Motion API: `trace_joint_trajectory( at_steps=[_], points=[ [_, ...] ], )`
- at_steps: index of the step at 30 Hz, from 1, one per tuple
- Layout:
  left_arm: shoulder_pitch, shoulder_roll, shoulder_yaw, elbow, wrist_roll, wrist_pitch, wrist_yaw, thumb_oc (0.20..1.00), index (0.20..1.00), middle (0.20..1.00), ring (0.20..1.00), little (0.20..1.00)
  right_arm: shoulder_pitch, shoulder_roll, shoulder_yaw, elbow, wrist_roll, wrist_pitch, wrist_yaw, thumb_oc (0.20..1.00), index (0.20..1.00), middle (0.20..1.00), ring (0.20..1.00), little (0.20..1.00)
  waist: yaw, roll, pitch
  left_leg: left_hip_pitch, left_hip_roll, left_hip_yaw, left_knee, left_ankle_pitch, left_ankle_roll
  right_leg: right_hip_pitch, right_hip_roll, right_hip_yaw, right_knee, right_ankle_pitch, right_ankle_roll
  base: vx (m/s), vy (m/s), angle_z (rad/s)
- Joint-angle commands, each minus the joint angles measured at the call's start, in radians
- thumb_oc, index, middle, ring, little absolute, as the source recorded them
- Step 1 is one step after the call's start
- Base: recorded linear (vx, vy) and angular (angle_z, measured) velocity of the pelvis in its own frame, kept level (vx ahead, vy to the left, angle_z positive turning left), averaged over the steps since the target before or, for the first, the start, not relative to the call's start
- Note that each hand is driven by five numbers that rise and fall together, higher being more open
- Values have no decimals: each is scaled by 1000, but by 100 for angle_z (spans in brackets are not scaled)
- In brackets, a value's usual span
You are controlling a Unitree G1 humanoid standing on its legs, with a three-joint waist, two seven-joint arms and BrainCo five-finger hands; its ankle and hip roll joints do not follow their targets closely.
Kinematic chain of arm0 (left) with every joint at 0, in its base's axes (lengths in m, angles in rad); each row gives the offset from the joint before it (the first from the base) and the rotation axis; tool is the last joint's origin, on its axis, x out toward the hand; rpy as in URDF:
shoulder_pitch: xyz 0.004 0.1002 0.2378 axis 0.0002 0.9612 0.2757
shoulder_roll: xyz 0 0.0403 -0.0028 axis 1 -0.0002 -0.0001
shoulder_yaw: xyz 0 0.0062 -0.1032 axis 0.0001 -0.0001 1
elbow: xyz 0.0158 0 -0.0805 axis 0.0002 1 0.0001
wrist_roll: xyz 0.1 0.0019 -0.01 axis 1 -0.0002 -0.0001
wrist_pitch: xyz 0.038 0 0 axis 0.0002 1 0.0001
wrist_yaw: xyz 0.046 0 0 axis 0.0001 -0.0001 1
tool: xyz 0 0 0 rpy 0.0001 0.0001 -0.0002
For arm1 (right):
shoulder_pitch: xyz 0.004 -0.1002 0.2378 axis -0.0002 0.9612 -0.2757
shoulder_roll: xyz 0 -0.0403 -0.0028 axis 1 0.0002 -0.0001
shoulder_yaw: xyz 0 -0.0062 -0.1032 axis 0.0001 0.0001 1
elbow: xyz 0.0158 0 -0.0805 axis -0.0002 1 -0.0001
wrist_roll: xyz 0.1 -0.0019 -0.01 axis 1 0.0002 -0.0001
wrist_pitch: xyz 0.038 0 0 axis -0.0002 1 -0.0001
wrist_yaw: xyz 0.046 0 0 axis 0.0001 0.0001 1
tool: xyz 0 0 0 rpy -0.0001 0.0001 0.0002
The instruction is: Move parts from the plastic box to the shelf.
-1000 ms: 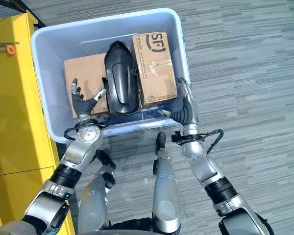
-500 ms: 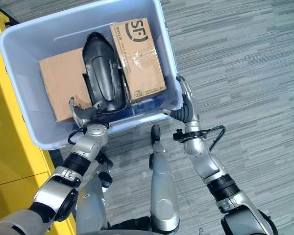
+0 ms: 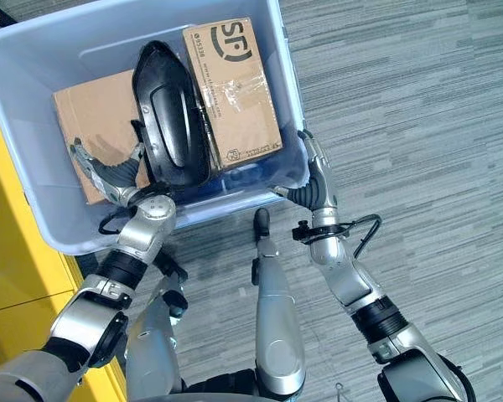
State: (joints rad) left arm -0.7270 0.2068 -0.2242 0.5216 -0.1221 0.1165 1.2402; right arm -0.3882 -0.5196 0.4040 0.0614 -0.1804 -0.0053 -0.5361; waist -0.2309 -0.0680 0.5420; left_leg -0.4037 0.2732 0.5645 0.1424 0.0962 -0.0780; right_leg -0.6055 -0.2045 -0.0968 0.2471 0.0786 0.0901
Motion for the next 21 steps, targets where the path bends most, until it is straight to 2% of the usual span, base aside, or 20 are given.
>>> trace_joint_trajectory(
  at_steps=[1, 5, 6, 10, 12, 16, 21],
  points=[
    [-2, 19, -11, -28, 53, 8, -68, 1000, 1000, 1000, 1000, 1000, -1, -3, -31, -72, -11, -20, -43, 1000, 1000, 1000, 1000, 1000, 3, -36, -22, -63, 54, -128, 159, -159, -54, -19, -25, -73, 112, -145, 56, 0, 0, 0],
    [-9, 5, -25, -19, 18, 40, -108, 1000, 1000, 1000, 1000, 1000, -3, -1, -38, -68, -16, -24, -34, 1000, 1000, 1000, 1000, 1000, -1, -38, -22, -68, 56, -126, 161, -160, -54, -23, -24, -73, 111, -144, 57, 0, 0, 0],
    [-14, -9, -21, 3, -51, 58, -126, 1000, 1000, 1000, 1000, 1000, -5, 1, -39, -62, -16, -27, -32, 1000, 1000, 1000, 1000, 1000, -4, -39, -22, -71, 57, -125, 163, -160, -54, -26, -22, -72, 111, -145, 57, 0, 0, 0],
    [-23, -43, 0, 77, -132, 52, -141, 1000, 1000, 1000, 1000, 1000, -12, 6, -46, -58, -18, -24, -15, 1000, 1000, 1000, 1000, 1000, -11, -42, -22, -83, 62, -125, 176, -163, -55, -38, -17, -68, 122, -149, 57, 0, 0, 0],
    [-29, -47, -1, 97, -162, 53, -139, 1000, 1000, 1000, 1000, 1000, -13, 2, -47, -59, -18, -23, -11, 1000, 1000, 1000, 1000, 1000, -14, -43, -22, -89, 64, -124, 178, -162, -56, -44, -15, -67, 124, -149, 55, 0, 0, 0],
    [-31, -64, 13, 146, -321, 64, -123, 1000, 1000, 1000, 1000, 1000, -27, -6, -50, -61, -12, -21, 0, 1000, 1000, 1000, 1000, 1000, -18, -43, -22, -101, 65, -123, 179, -157, -61, -59, -11, -66, 128, -148, 54, 0, 0, 0],
    [-83, -34, 19, 212, -334, 99, -94, 1000, 1000, 1000, 1000, 1000, -72, -19, -50, -70, 14, 0, 0, 1000, 1000, 1000, 1000, 1000, -27, -58, -22, -156, 73, -124, 207, -161, -65, -104, 1, -66, 138, -146, 48, 0, 0, 0]
  ],
)
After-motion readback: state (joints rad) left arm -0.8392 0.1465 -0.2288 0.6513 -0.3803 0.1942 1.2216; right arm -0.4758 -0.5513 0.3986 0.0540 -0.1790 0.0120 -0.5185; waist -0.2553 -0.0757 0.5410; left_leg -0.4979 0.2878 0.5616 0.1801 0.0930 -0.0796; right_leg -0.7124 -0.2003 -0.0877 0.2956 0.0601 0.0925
